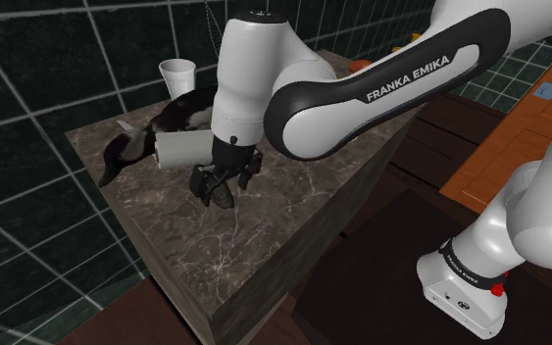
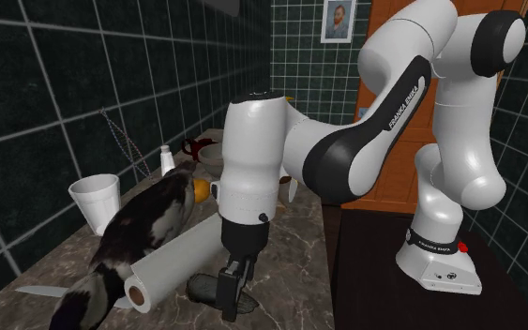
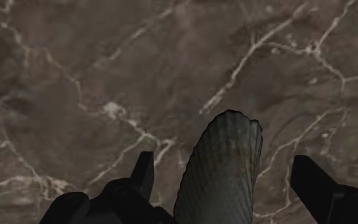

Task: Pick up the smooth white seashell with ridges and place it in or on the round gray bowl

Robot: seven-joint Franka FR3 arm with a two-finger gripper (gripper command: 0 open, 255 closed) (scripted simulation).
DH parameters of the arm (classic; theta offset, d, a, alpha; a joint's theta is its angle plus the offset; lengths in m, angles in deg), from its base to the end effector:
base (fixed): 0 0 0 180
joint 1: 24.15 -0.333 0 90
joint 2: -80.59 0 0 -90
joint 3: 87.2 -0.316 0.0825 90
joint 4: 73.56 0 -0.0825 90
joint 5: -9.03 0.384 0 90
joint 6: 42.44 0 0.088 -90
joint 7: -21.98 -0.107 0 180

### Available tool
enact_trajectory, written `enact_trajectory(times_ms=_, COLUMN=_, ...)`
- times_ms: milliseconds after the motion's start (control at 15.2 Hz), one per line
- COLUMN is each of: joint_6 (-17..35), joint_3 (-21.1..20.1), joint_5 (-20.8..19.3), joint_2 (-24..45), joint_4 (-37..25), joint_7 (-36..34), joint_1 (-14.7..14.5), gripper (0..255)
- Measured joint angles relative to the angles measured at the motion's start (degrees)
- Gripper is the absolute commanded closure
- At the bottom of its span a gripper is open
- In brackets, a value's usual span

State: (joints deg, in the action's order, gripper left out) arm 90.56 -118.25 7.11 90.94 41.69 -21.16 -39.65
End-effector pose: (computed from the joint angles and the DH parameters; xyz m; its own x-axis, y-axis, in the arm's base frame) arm 0.4188 0.4268 0.3927 0.9958 0.0605 0.0687 0.0705 -0.9856 -0.1535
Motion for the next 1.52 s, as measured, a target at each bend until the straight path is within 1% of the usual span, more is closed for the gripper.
enact_trajectory(times_ms=132, joint_6=0.03, joint_3=0.0, joint_5=-0.02, joint_2=0.03, joint_4=0.0, joint_7=-0.03, joint_1=-0.01, gripper=0)
enact_trajectory(times_ms=198, joint_6=0.03, joint_3=0.0, joint_5=-0.02, joint_2=0.03, joint_4=0.0, joint_7=-0.03, joint_1=-0.01, gripper=255)
enact_trajectory(times_ms=924, joint_6=-0.31, joint_3=0.03, joint_5=0.14, joint_2=-0.28, joint_4=-0.14, joint_7=0.12, joint_1=0.1, gripper=255)
enact_trajectory(times_ms=1518, joint_6=-6.29, joint_3=-0.35, joint_5=2.05, joint_2=-3.05, joint_4=-3.66, joint_7=1.2, joint_1=0.61, gripper=255)
